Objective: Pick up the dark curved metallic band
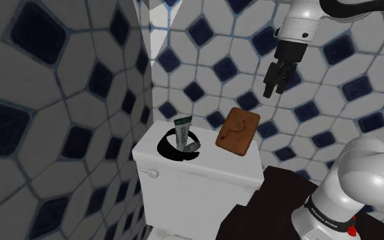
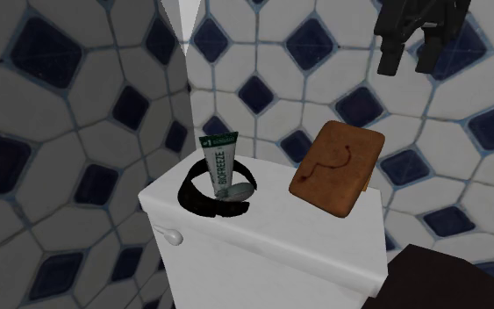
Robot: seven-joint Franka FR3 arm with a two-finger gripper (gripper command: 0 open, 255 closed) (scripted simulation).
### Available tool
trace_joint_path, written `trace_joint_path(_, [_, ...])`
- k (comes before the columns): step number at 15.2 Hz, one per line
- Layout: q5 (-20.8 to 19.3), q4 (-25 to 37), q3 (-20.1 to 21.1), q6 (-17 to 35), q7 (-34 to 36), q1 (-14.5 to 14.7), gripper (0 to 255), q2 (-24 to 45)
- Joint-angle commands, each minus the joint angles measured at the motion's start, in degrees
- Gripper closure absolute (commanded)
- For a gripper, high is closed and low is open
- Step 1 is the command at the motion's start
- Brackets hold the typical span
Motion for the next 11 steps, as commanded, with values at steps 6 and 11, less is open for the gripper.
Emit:
trace_joint_path(6, [0.19, -5.54, 5.77, 11.71, 4.78, 0.22, 0, 2.80])
trace_joint_path(11, [-0.89, -8.70, 11.73, 23.53, 10.28, -0.23, 0, 8.50])
